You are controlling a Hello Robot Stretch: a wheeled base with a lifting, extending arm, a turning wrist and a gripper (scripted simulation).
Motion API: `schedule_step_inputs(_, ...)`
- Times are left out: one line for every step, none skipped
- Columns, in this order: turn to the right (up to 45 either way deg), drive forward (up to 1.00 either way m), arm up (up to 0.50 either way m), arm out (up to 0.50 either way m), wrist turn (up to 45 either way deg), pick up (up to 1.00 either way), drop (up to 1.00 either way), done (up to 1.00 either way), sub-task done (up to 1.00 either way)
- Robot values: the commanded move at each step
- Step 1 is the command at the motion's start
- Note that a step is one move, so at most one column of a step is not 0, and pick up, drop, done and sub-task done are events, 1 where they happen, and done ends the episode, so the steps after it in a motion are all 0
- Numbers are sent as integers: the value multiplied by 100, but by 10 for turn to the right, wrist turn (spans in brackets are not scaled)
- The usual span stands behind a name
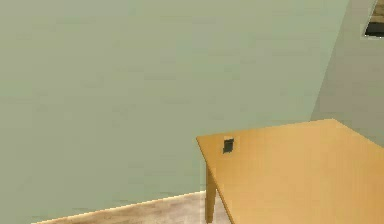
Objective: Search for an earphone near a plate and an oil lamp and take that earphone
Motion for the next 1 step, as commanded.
schedule_step_inputs(0, 0, 0, 0, 0, 0, 0, 100, 0)
